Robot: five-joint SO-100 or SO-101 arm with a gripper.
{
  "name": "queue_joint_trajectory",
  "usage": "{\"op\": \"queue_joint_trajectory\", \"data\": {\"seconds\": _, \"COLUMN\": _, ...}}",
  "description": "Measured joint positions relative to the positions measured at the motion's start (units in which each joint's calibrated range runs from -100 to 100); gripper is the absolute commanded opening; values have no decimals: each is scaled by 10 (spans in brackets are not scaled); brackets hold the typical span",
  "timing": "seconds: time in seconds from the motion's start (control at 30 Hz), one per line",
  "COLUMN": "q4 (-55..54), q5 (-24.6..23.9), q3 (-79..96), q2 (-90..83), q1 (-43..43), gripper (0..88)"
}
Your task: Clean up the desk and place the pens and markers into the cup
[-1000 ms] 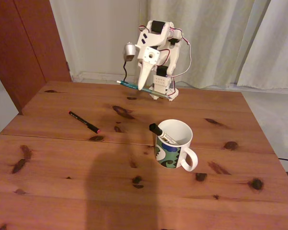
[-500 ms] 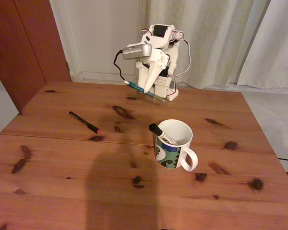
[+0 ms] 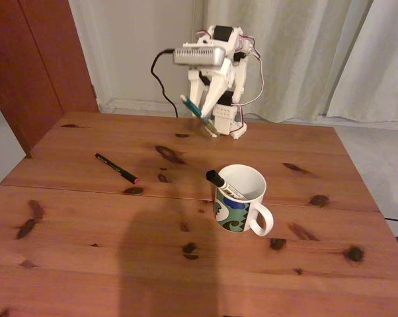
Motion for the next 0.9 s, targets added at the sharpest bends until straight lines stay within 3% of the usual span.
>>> {"op": "queue_joint_trajectory", "data": {"seconds": 0.6, "q4": 0, "q5": 2, "q3": -143, "q2": 145, "q1": -17, "gripper": 11}}
{"op": "queue_joint_trajectory", "data": {"seconds": 0.9, "q4": -150, "q5": 2, "q3": -134, "q2": 150, "q1": -39, "gripper": 12}}
